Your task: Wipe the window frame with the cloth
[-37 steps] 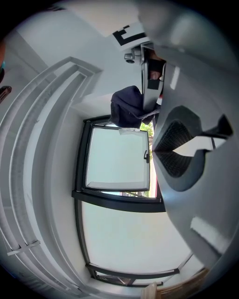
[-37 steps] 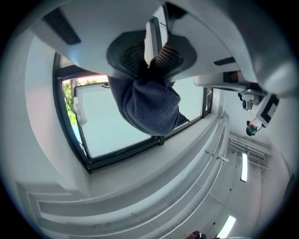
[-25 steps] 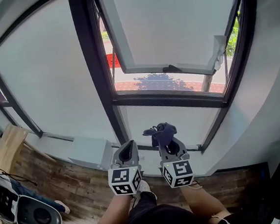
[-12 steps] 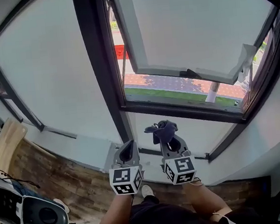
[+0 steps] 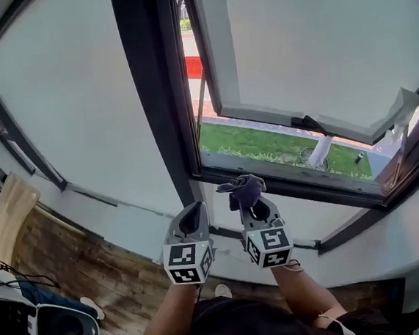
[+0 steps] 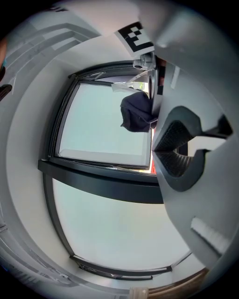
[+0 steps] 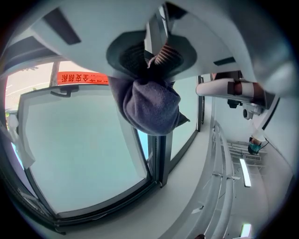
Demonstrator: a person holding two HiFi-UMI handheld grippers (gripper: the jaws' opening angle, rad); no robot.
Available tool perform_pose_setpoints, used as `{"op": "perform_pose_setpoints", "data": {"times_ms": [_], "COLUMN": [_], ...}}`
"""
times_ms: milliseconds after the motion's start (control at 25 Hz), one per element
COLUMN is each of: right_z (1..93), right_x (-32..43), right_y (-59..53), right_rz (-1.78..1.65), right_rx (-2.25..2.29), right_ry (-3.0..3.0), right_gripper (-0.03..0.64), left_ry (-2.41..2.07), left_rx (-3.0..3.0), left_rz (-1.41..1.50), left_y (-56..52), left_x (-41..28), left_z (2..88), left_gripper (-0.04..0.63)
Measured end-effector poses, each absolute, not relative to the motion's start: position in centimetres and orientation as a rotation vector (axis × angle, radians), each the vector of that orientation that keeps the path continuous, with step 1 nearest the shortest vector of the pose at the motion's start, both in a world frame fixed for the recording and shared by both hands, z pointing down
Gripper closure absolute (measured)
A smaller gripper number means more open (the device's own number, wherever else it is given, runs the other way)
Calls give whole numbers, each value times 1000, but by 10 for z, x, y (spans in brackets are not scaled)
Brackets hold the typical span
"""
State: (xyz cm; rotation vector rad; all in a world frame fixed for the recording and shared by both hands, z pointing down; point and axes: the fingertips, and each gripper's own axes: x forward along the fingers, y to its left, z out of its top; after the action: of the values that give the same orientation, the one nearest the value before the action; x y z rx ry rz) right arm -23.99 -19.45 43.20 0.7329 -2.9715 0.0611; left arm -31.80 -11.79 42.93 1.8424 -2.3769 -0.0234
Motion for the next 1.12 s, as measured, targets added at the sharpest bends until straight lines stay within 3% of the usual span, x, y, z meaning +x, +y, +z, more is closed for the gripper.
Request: {"op": "perform_pose_setpoints", "data": {"times_ms": [1120], "right_z": [532], "right_x": [-386], "right_y": [-262], "right_rz": [282], "right_rx": [554], "right_ry": [-2766], "right_gripper": [583], "left_ry": [-2480], "left_rx": [1690], "left_rz": [-39], "left_y": [-136], "left_x": [-412], "left_z": [447], "left_gripper": [586]}}
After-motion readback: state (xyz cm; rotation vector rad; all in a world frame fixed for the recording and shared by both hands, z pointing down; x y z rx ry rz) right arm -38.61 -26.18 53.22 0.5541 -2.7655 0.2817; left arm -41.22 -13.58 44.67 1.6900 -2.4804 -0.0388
